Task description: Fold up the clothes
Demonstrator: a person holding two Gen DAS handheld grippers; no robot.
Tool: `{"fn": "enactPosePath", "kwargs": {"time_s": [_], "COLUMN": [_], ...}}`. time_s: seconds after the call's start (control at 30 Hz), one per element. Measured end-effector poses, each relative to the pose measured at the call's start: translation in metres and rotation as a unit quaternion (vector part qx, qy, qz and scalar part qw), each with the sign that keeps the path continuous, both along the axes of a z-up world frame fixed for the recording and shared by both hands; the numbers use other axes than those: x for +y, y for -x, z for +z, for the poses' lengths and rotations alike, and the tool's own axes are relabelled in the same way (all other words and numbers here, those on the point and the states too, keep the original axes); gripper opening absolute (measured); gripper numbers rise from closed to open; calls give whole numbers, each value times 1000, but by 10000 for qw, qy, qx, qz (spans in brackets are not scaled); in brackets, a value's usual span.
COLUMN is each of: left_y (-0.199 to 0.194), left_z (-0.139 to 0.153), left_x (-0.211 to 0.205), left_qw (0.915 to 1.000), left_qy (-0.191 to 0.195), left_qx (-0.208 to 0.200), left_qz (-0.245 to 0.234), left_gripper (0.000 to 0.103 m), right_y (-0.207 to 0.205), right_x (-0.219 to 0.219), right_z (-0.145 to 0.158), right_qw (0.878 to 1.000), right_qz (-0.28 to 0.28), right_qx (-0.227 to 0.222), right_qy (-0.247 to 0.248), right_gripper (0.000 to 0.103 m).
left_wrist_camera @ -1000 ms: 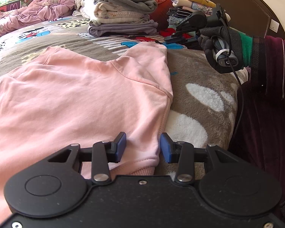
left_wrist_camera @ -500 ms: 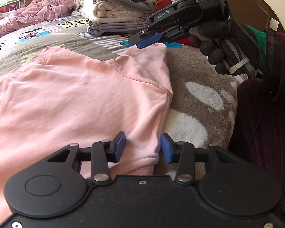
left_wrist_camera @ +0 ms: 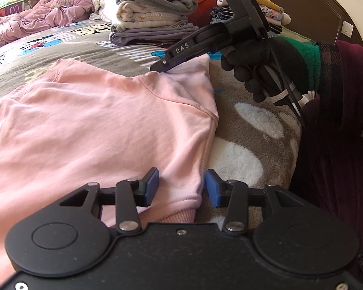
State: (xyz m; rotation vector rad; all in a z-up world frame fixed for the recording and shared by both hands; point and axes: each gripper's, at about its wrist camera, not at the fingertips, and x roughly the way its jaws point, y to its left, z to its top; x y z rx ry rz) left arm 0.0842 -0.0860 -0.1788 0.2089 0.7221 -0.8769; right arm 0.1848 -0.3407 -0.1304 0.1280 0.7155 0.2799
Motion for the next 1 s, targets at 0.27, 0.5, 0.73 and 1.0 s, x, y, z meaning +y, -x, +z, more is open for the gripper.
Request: {"fn": "enactPosePath", "kwargs": {"time_s": [0.27,0.5,0.73,1.0], "left_y": [-5,-23,-52,4], "left_z": [14,49,66,26], "left_x": [6,12,-42,-140], "left_qw": [9992,9913,9933,9785], "left_qy": [301,953,680,-1403], "left_qx": [83,244,181,-1505], "left_qz": [233,880,921,144], "left_gripper": [42,42,41,42], "right_y": [-3,-2,39,12], "right_x": [-1,-57,-106,-147], "right_z": [2,-13,-33,-61], "right_qw": [9993,9910,9477,9195], "right_qz": [62,-1187,-2725,-2877], "right_qx": [-147,-92,-647,-159], "right_qy": [335,-608,-1530,-2675], "right_gripper": [23,24,34,53]}}
